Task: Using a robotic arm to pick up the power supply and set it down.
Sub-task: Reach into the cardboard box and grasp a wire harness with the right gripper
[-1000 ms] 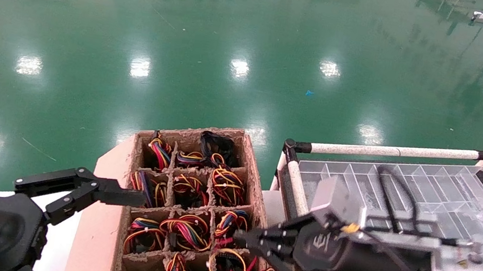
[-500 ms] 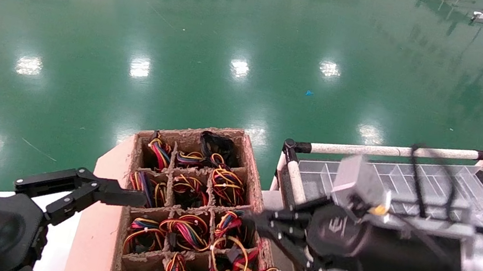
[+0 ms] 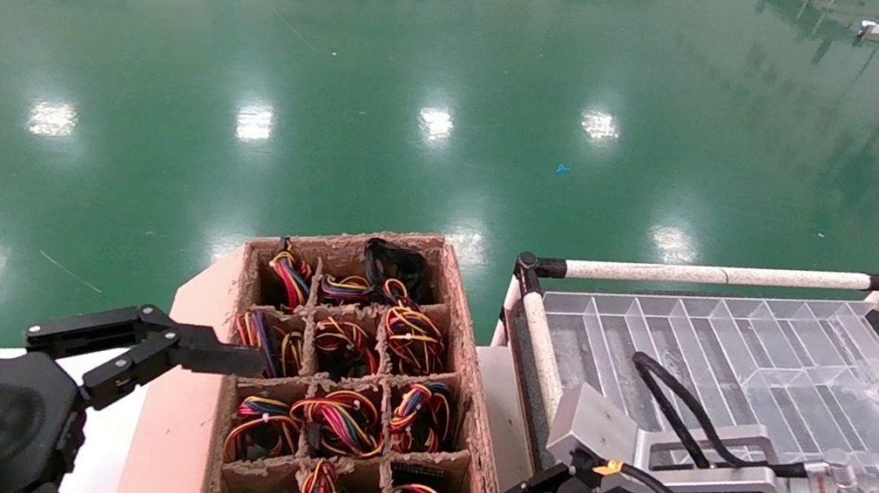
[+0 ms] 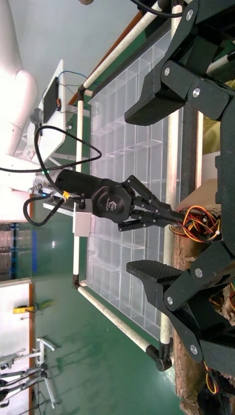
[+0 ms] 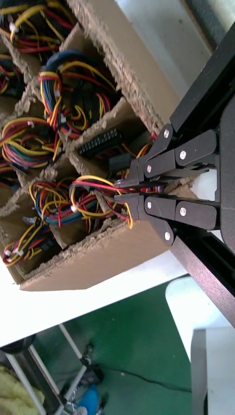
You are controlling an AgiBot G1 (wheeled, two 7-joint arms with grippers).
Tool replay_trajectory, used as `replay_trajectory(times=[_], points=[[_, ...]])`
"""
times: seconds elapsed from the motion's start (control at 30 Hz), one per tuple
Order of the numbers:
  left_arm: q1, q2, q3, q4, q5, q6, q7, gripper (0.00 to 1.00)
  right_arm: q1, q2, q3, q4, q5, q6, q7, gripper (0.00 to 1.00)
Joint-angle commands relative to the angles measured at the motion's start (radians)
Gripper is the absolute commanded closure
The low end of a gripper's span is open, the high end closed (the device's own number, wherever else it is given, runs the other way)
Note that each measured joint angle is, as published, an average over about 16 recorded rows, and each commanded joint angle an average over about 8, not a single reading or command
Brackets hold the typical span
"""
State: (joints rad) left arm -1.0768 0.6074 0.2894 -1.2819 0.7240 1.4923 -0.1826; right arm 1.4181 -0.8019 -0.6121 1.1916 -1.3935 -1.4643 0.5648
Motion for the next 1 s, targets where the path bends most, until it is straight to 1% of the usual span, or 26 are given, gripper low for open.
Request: replay_trajectory(times=[0.03, 0.37, 0.6, 0.63, 0.67, 0.87, 0.9, 0.93, 1.0], points=[[0.0, 0.0, 0.0, 0.0, 0.0, 0.0, 0.0, 0.0, 0.012, -0.008, -0.009, -0.009, -0.006, -0.017, 0.002, 0.0], [0.0, 0.0, 0.001, 0.0, -0.001, 0.0, 0.0, 0.0, 0.044, -0.038, -0.037, -0.018, -0.085, 0.0, 0.003, 0.0], [0.0, 0.0, 0.001, 0.0, -0.001, -0.001, 0.001, 0.0, 0.059, -0.059, -0.046, -0.029, -0.09, -0.011, -0.001, 0.0], [0.0, -0.001, 0.001, 0.0, -0.001, -0.001, 0.001, 0.0, 0.062, -0.063, -0.049, -0.034, -0.091, -0.015, -0.002, 0.05], [0.0, -0.001, 0.001, 0.0, -0.001, -0.001, 0.001, 0.0, 0.066, -0.067, -0.051, -0.039, -0.093, -0.018, -0.004, 0.14], [0.0, -0.001, 0.002, 0.0, -0.001, -0.001, 0.001, 0.0, 0.086, -0.091, -0.07, -0.063, -0.126, -0.024, -0.017, 0.89], [0.0, -0.001, 0.002, 0.0, -0.001, -0.001, 0.001, 0.0, 0.089, -0.095, -0.073, -0.067, -0.133, -0.023, -0.018, 0.97], [0.0, -0.001, 0.002, 0.0, -0.001, -0.001, 0.001, 0.0, 0.092, -0.099, -0.076, -0.071, -0.139, -0.022, -0.02, 1.0], [0.0, -0.001, 0.002, 0.0, -0.001, -0.001, 0.001, 0.0, 0.096, -0.106, -0.081, -0.078, -0.149, -0.021, -0.024, 1.0]])
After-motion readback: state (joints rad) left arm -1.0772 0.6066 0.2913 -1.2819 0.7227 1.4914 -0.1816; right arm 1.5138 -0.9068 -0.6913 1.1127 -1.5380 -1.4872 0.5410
